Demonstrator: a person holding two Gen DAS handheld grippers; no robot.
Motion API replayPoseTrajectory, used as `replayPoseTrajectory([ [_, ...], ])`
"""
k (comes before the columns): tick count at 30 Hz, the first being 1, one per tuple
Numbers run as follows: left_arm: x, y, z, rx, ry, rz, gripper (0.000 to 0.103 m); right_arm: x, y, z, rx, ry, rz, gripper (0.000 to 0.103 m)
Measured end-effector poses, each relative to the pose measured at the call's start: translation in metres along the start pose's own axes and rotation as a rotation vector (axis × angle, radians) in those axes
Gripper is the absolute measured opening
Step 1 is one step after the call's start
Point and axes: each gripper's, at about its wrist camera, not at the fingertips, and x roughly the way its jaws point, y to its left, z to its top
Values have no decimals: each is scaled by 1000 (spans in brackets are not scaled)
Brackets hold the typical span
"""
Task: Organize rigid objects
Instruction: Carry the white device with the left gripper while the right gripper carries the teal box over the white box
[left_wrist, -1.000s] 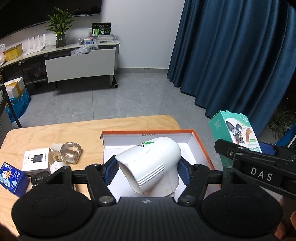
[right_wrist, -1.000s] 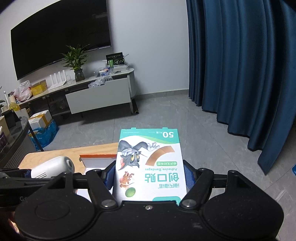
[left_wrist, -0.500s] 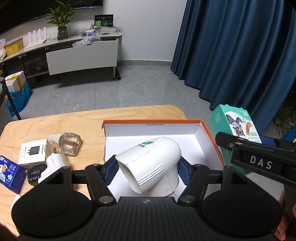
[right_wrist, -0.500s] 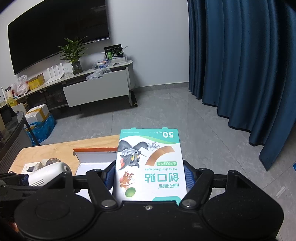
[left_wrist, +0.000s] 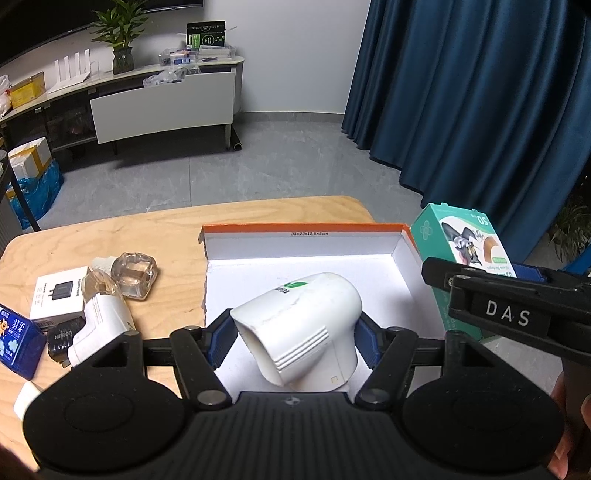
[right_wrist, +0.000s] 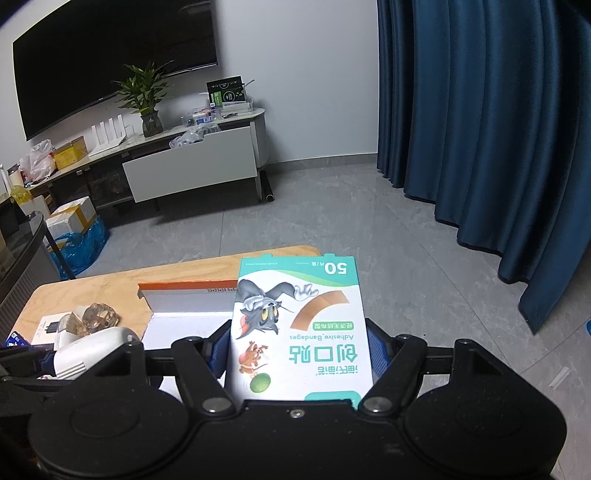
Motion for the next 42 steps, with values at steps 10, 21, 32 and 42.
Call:
replayPoseTrajectory([
  [10,4,-1,-2,1,11,0,67,6,1,-2,-2,13,-3,84],
  [21,9,-2,-5,0,26,-3,67,18,1,-5,-4,39,-11,84],
  [32,17,3,-6,-10,34,10,67,36,6,-5,-14,72,0,84],
  [42,33,17,0,-21,29,16,67,61,12,-2,-19,110,15,84],
])
